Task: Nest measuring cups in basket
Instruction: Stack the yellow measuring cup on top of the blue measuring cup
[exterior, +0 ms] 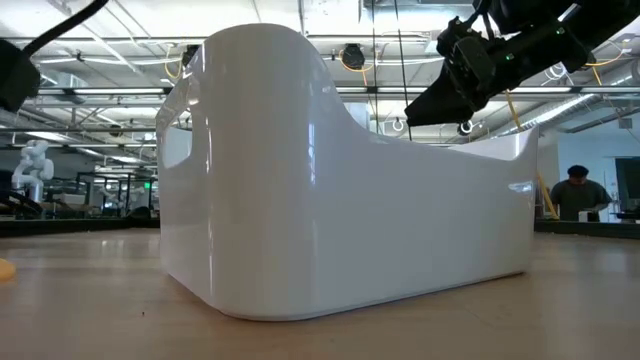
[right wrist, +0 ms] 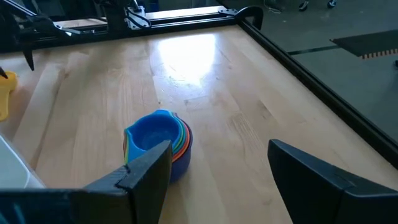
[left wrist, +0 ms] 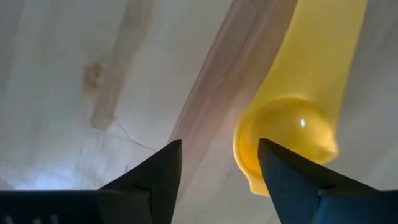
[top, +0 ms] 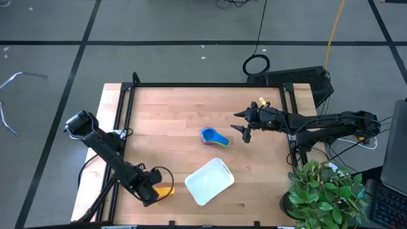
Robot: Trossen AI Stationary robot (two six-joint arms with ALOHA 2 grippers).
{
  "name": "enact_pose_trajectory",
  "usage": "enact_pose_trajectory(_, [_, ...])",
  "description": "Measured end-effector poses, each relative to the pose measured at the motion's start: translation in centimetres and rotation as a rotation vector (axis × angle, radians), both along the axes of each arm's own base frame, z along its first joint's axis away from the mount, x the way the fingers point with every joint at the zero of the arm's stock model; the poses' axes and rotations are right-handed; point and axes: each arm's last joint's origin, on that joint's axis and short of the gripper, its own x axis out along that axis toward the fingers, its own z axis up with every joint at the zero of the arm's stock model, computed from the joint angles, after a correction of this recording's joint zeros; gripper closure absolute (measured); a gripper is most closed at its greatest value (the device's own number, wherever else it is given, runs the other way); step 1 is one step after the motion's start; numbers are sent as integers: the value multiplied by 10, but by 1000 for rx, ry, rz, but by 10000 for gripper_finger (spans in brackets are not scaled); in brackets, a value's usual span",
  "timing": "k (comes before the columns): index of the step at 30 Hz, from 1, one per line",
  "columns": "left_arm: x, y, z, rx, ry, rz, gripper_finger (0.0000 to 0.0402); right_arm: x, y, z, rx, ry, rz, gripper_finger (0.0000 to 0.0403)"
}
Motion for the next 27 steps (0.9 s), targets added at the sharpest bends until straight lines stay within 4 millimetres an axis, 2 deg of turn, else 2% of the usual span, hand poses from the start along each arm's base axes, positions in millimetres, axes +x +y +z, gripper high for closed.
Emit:
enact_pose_trajectory(3, [2, -3, -8, -4, 23, -25, 193, 0, 0, 0, 1, 3, 0, 145])
enact_pose_trajectory(6, [3, -5, -15, -5, 41, -42, 220, 0, 0, 0, 1, 3, 0, 145])
enact_pose_trajectory(9, [7, -6, -18, -15, 40, -51, 268, 0, 0, 0, 1, 4, 0, 145])
enact_pose_trajectory(13, [11, -2, -18, -17, 43, -60, 365, 0, 0, 0, 1, 4, 0, 145])
enact_pose_trajectory(15, [14, 4, -16, -19, 49, -52, 386, 0, 0, 0, -1, 4, 1, 145])
enact_pose_trajectory(20, [22, 30, -6, 27, 46, -83, 394, 0, 0, -1, -7, 15, 4, 145])
enact_pose_trajectory(24, [24, 61, 15, 55, 44, -99, 394, -1, 0, -2, -6, 28, 4, 145])
enact_pose_trajectory(27, [25, 86, 34, 65, -19, -104, 394, -1, 0, -3, -4, 37, 4, 145])
